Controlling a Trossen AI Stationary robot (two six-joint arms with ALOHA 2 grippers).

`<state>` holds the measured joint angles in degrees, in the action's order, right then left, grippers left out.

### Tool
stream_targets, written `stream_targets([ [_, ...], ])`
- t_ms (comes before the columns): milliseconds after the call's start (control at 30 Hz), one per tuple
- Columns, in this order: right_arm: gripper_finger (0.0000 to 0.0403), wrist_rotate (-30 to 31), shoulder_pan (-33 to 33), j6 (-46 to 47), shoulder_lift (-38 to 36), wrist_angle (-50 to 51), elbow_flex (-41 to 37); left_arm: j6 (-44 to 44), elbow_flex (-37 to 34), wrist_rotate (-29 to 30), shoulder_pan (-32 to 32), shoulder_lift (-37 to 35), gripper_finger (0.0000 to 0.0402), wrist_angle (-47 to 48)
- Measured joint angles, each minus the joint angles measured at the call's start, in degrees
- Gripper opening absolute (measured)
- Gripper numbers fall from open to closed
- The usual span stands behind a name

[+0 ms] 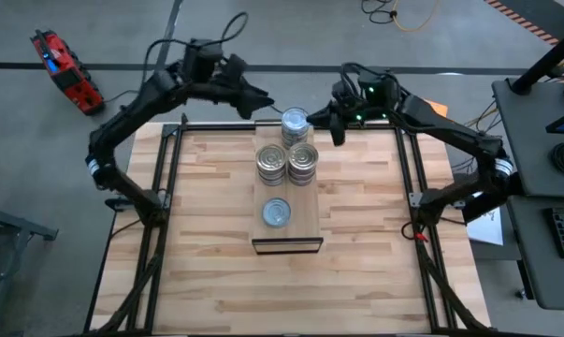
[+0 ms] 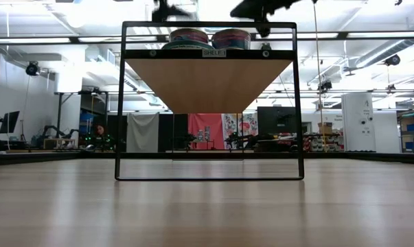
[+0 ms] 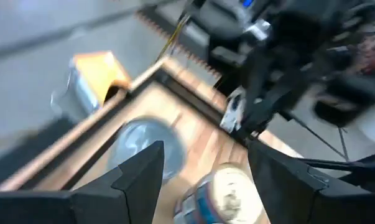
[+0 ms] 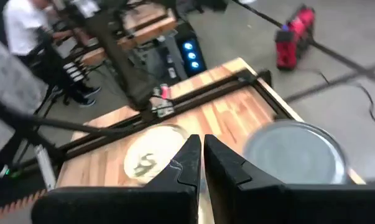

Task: Stack canned seafood by type on shelf
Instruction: Return to Home Position

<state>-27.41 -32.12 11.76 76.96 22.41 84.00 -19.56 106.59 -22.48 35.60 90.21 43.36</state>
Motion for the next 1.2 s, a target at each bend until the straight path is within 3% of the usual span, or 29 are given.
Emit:
stream_targets([
  [200,0.0011,0.47,5.13,-5.77,-3.93,-0.3,-0.61,7.71,-4.03,2.7,-10.31,-8.53,0.0217,-6.48],
  [267,0.0011,0.42,6.14,-4.58,-4.74,-0.2,-0.61,8.5,-7.23,7.21,-15.08,-11.53,0.0217,-10.63],
  [400,0.0011,0.46,6.4,7.37,-5.6,0.1,-0.59,8.51,-10.76,16.84,-22.24,-15.15,0.0217,-14.16],
  [600,0.0011,0.41,6.64,25.26,-5.17,-0.49,-0.59,6.48,-10.89,16.77,-28.74,-15.21,0.0217,-15.86],
  [667,0.0011,-0.22,6.63,27.29,-4.68,-0.44,-0.46,9.01,-11.15,14.47,-29.68,-14.69,0.0217,-16.96],
  [767,0.0011,-0.97,9.57,9.14,-5.24,0.92,-1.26,10.0,-13.88,8.81,-30.22,-15.5,0.0217,-19.7],
  [867,0.0011,-1.32,14.26,-4.79,-7.45,1.95,-3.29,8.7,-21.78,4.72,-30.76,-19.71,0.0217,-26.47],
  [1033,0.0011,-0.85,18.42,-11.93,-13.45,0.05,-10.49,8.51,-41.09,4.49,-31.58,-33.27,0.0217,-45.37],
  [1200,0.0011,2.64,18.5,-14.67,-20.8,-4.98,-19.98,8.77,-56.75,9.2,-31.37,-46.67,0.0217,-53.75],
])
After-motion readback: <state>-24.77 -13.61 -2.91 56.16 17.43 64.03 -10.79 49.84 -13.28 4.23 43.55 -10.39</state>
